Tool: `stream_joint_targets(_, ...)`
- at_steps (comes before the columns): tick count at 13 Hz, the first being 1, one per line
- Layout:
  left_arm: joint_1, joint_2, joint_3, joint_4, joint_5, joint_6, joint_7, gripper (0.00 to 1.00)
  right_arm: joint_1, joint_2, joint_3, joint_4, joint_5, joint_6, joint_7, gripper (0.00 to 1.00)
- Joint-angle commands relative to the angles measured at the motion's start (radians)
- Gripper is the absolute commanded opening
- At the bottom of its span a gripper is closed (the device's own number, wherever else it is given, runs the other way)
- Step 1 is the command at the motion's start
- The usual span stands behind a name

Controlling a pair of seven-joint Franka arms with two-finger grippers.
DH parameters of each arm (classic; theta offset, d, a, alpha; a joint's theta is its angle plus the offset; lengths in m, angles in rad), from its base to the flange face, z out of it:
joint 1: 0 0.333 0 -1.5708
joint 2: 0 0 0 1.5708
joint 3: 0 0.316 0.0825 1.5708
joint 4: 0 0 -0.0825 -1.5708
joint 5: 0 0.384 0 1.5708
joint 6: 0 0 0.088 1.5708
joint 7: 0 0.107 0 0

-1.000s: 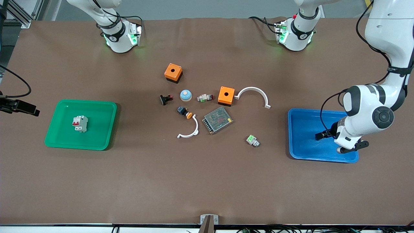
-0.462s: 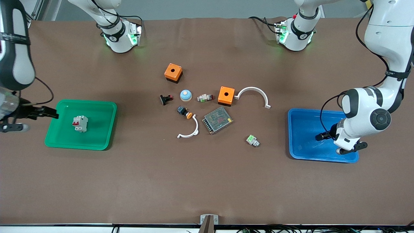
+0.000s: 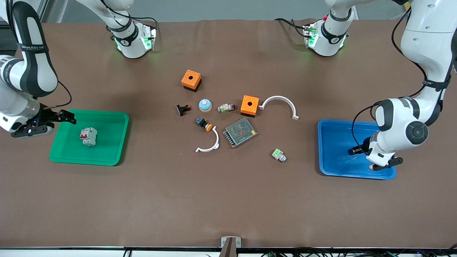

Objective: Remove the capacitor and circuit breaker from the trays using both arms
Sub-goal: 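Grasp the capacitor with the left gripper while the right gripper reaches the breaker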

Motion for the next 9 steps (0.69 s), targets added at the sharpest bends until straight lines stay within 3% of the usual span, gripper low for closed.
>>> stream_joint_targets(1, -0.002, 0.004, -0.002, 0.004, 0.023, 0.02, -0.016, 0.29, -0.006, 0.0, 0.017, -0.049, 0.014, 0.094, -0.025, 1.0)
stream_joint_targets(4, -0.005, -0.002, -0.005, 0.012, 0.023, 0.021, -0.015, 0.04, 0.009, 0.06, 0.018, -0.048, 0.014, 0.168, -0.025, 0.99)
stream_joint_targets(9, -0.002, -0.095, -0.024, 0.009, 0.024, 0.004, -0.007, 0.0, 0.043, 0.123, 0.018, -0.042, 0.016, 0.228, -0.023, 0.99)
